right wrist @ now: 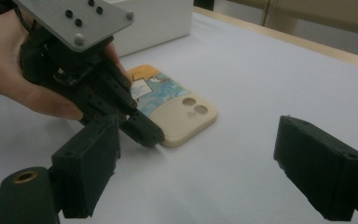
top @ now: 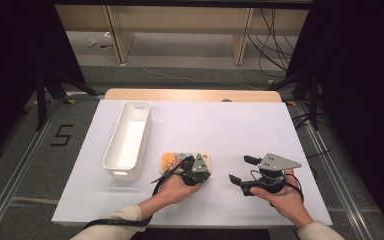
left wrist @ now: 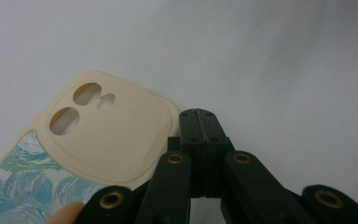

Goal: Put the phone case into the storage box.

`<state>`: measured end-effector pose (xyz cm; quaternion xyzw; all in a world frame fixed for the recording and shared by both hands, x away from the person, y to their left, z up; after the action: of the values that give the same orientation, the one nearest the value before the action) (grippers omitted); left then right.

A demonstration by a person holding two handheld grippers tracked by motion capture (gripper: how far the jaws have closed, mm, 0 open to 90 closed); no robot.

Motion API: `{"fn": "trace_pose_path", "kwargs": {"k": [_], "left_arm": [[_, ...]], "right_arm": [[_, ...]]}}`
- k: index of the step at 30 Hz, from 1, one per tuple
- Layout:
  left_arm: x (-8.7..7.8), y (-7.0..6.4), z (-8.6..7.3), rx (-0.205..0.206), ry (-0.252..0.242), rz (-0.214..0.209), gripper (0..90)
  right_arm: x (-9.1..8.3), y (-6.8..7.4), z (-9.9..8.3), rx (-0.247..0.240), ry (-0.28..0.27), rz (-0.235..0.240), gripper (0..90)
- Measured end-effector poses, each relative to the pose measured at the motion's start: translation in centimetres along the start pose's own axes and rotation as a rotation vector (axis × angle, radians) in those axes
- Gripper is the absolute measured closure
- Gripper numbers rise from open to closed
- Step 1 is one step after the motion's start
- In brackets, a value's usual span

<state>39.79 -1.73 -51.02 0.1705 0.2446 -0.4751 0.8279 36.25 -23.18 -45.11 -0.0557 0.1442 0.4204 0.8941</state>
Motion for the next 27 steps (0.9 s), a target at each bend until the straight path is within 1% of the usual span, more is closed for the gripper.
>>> {"fn": "trace_pose_path", "kwargs": {"k": [6,10,19,27], "left_arm": [[0.4,0.1,0.0,-0.005,0.006,0.007,90.0],[0.7,0.3,0.1,-0.003,0.001,0.017,90.0],[1.4,0.8,0.5,-0.016,-0.009,0.045,90.0],[2.0,1.2,0.8,-0.022,-0.014,0.059,89.9]], "right_arm": [[0.0,0.0,0.0,0.001,-0.003,-0.002,15.5],[0.0,0.0,0.0,0.002,-0.003,-0.003,15.5],[-0.1,-0.1,0.0,0.002,-0.006,-0.008,15.5],[-0.1,-0.2,0.0,0.001,-0.004,-0.013,15.5]]}}
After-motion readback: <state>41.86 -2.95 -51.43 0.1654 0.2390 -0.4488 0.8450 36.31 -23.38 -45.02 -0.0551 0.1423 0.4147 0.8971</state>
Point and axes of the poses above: each handheld gripper's, and its own axes: x roughly forward along the jaws, z roughly out of its top, y roughly to its left, the point moved 3 cm from there along x, roughly forward along the jaws, and after that the axes turned 8 degrees about -y, right-handed, at the moved point
